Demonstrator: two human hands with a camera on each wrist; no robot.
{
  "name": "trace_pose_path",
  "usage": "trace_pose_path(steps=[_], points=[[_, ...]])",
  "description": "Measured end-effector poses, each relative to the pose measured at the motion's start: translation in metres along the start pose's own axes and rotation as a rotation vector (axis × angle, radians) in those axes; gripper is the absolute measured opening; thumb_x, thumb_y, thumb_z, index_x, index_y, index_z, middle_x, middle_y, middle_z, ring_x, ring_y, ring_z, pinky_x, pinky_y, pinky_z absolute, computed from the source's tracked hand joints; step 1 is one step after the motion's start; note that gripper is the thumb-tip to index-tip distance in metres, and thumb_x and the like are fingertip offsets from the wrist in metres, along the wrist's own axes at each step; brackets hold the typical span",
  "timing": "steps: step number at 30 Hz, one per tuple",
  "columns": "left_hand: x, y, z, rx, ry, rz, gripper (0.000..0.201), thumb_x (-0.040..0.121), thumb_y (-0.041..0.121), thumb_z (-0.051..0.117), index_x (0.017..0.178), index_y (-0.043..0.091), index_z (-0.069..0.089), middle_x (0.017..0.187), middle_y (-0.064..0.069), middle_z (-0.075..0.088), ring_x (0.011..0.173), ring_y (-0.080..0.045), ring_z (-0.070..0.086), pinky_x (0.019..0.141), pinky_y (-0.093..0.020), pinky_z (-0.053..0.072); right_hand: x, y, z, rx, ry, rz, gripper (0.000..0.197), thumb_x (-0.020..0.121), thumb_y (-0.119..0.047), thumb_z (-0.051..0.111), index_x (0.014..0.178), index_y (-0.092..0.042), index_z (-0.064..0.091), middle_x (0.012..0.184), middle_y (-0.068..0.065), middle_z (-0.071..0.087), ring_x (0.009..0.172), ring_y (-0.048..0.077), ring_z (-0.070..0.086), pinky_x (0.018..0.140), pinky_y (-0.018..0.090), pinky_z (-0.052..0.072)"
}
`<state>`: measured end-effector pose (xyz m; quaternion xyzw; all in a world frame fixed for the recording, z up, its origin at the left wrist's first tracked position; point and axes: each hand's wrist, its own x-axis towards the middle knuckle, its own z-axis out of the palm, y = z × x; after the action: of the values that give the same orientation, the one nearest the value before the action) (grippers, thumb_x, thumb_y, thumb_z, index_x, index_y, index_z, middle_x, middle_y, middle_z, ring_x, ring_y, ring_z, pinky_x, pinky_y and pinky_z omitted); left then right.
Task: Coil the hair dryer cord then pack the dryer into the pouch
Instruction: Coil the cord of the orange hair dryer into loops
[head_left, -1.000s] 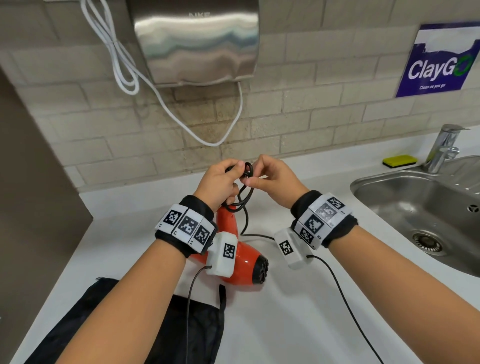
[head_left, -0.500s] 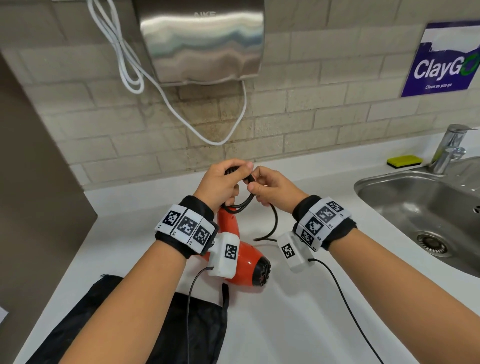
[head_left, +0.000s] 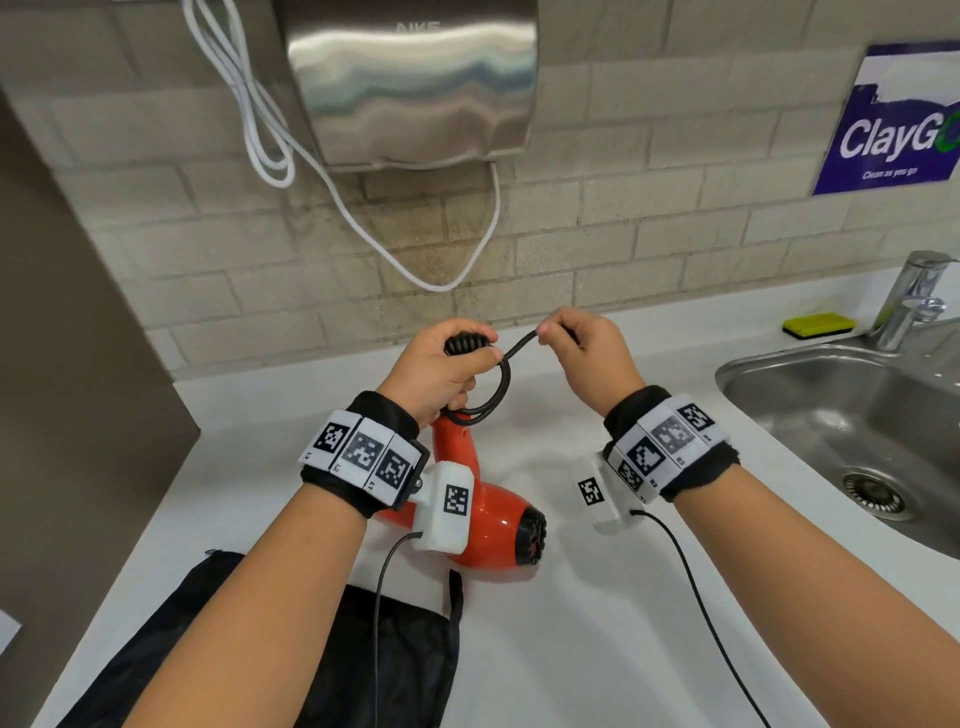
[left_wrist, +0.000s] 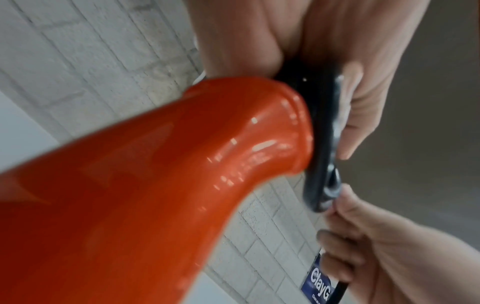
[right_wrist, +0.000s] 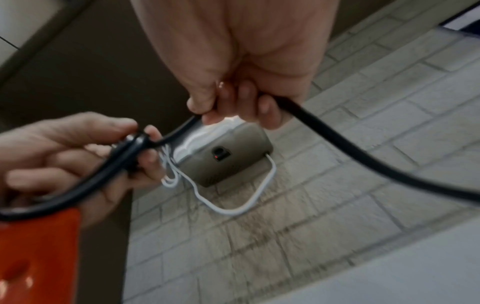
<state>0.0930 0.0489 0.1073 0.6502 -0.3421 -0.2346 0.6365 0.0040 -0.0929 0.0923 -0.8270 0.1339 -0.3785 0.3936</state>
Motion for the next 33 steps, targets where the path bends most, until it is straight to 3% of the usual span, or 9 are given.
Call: trace_pose_path(steps=[8,12,14,16,20,24,26,30,33], points=[[-0.003,0.001,0.006,0.014,-0.060,0.044,0.006,0.089,0.017,0.055,0.085,0.019,0.058,0.056,0.007,0.049,0.033,-0.002,0.028,0.033,-0.015,0.023,0.002,-0.027,-0.002,0.028,0.095,-0.129,0.016,0.090,-0.009,0.052,0.074,-0.009,0.054,0.053,-0.010,0.039,0.050,-0.007,0.045,0.050,0.007,0.035],[-0.003,0.002,0.006,0.057,-0.132,0.063,0.022,0.088,0.009,0.057,0.101,0.026,0.060,0.055,0.005,0.043,0.035,-0.003,0.028,0.034,-0.017,0.023,0.003,-0.030,-0.003,0.046,0.101,-0.145,0.016,0.090,-0.007,0.052,0.078,0.001,0.059,0.057,-0.010,0.042,0.053,-0.008,0.045,0.054,0.007,0.035],[-0.003,0.003,0.007,0.091,-0.172,0.070,0.026,0.086,0.006,0.058,0.107,0.022,0.060,0.064,-0.006,0.050,0.034,-0.003,0.029,0.034,-0.017,0.024,0.004,-0.032,-0.003,0.065,0.084,-0.157,0.016,0.089,-0.008,0.052,0.078,0.002,0.059,0.060,-0.009,0.044,0.056,-0.007,0.045,0.056,0.007,0.036],[-0.002,0.004,0.010,0.133,-0.189,0.072,0.021,0.086,0.005,0.060,0.098,0.022,0.062,0.075,-0.015,0.052,0.033,-0.004,0.030,0.034,-0.017,0.025,0.005,-0.033,-0.003,0.074,0.072,-0.173,0.016,0.089,-0.008,0.052,0.078,0.001,0.059,0.062,-0.009,0.046,0.057,-0.007,0.045,0.057,0.007,0.036],[0.000,0.001,0.010,0.102,-0.054,0.048,0.012,0.085,0.007,0.061,0.087,0.019,0.063,0.053,0.001,0.042,0.031,-0.005,0.029,0.033,-0.017,0.025,0.003,-0.026,-0.005,0.106,0.052,-0.169,0.013,0.089,-0.008,0.053,0.078,-0.006,0.059,0.062,-0.010,0.047,0.057,-0.007,0.046,0.057,0.006,0.036],[0.003,-0.003,0.008,0.015,0.077,0.012,0.007,0.086,0.012,0.061,0.090,0.017,0.060,0.065,-0.001,0.051,0.031,-0.003,0.030,0.032,-0.014,0.026,-0.003,0.002,-0.008,0.059,-0.052,-0.009,0.010,0.090,-0.016,0.052,0.083,-0.017,0.058,0.070,-0.008,0.052,0.063,0.008,0.045,0.062,0.017,0.037],[0.004,-0.003,0.006,-0.007,0.101,0.010,0.007,0.087,0.011,0.060,0.092,0.017,0.059,0.067,-0.001,0.054,0.031,-0.003,0.030,0.032,-0.014,0.027,-0.011,0.023,-0.007,-0.032,-0.145,0.105,0.005,0.088,-0.017,0.055,0.088,-0.020,0.059,0.085,-0.006,0.056,0.068,0.010,0.046,0.064,0.011,0.038],[0.004,-0.005,0.005,-0.033,0.099,0.018,0.010,0.088,0.010,0.058,0.096,0.015,0.061,0.079,-0.006,0.053,0.032,-0.002,0.029,0.032,-0.014,0.027,-0.035,0.068,-0.002,-0.188,-0.365,0.328,0.023,0.082,-0.015,0.064,0.105,-0.017,0.059,0.106,0.000,0.054,0.100,0.018,0.053,0.085,0.022,0.035],[0.004,-0.004,0.007,-0.027,0.101,0.019,0.012,0.088,0.009,0.058,0.096,0.016,0.062,0.081,-0.008,0.053,0.033,-0.002,0.029,0.033,-0.015,0.028,-0.050,0.085,0.003,-0.225,-0.519,0.415,0.030,0.079,-0.017,0.067,0.108,-0.020,0.060,0.118,0.003,0.056,0.102,0.016,0.054,0.090,0.026,0.037]])
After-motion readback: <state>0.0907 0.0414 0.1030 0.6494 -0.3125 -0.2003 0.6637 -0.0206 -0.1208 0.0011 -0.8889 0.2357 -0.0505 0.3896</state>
